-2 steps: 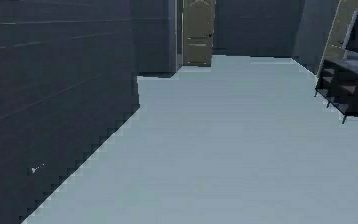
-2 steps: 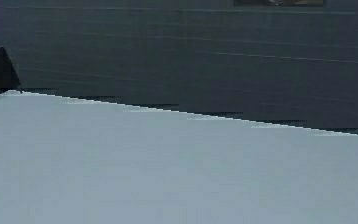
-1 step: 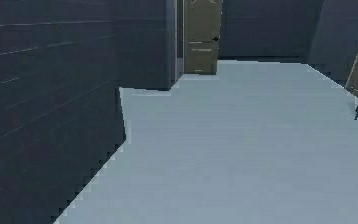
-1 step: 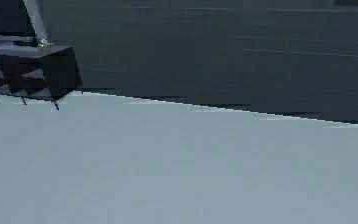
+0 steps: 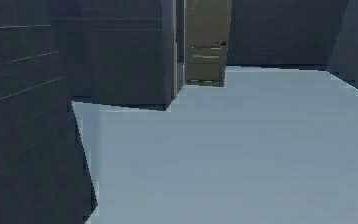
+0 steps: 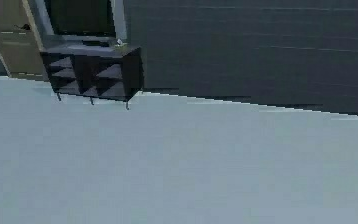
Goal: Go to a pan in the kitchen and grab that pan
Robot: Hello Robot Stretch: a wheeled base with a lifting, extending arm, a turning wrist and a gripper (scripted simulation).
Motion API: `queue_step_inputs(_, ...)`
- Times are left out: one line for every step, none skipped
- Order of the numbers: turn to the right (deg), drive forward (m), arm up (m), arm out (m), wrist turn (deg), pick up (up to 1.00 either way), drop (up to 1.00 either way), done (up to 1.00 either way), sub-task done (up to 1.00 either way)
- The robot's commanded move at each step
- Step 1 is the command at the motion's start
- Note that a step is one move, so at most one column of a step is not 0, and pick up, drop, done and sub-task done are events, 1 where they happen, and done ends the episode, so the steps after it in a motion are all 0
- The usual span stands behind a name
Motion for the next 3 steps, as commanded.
queue_step_inputs(0.0,1.0,0.0,0.0,0.0,0.0,0.0,0.0,0.0)
queue_step_inputs(-6.0,0.0,0.0,0.0,0.0,0.0,0.0,0.0,0.0)
queue_step_inputs(0.0,0.25,0.0,0.0,0.0,0.0,0.0,0.0,0.0)
